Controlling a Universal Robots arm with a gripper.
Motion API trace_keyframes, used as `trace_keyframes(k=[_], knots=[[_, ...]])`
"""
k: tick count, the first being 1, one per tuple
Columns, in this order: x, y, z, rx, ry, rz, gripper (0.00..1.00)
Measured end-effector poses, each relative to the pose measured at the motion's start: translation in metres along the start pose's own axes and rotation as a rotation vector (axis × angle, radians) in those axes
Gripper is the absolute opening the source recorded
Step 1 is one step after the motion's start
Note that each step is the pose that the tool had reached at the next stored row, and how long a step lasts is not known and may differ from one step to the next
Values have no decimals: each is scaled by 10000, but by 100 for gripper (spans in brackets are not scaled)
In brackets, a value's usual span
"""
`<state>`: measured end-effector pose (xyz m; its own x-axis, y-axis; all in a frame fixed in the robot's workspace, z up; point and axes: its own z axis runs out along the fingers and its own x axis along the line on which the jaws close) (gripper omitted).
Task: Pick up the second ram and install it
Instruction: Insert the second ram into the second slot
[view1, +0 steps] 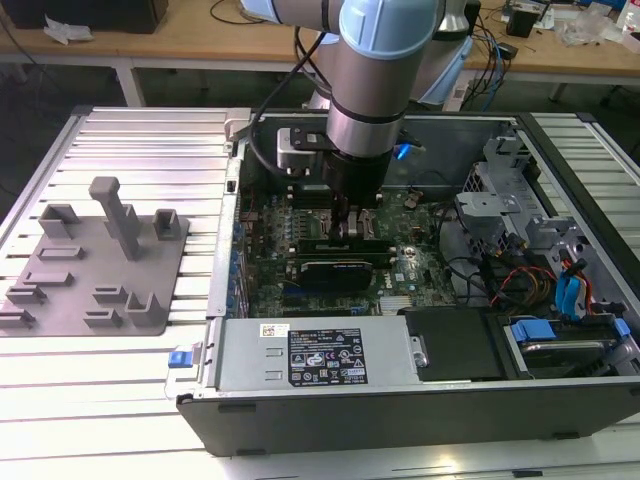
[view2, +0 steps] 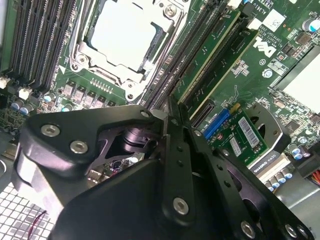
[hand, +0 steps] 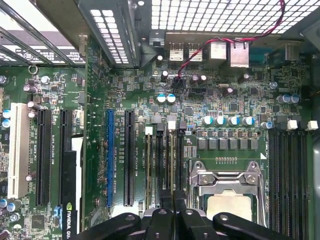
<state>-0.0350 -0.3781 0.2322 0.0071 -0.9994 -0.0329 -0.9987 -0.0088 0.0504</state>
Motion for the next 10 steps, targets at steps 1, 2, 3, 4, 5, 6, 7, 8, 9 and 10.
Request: trace_keyframes(k=[1, 2, 3, 4, 5, 6, 7, 8, 9, 10], knots=[[0, 0, 0, 1, -3, 1, 9], [-2, 1, -19, 5, -6, 0, 9], [-2, 2, -42, 2, -3, 1, 9], [-2, 2, -42, 2, -4, 1, 9], [-2, 2, -44, 1, -2, 1, 9], [-2, 3, -44, 5, -1, -14, 9], [-1, 7, -42, 23, 2, -33, 9], [-1, 15, -39, 59, 3, -47, 9], [-2, 23, -38, 66, 1, -51, 9], [-2, 29, -37, 72, 1, -54, 9]])
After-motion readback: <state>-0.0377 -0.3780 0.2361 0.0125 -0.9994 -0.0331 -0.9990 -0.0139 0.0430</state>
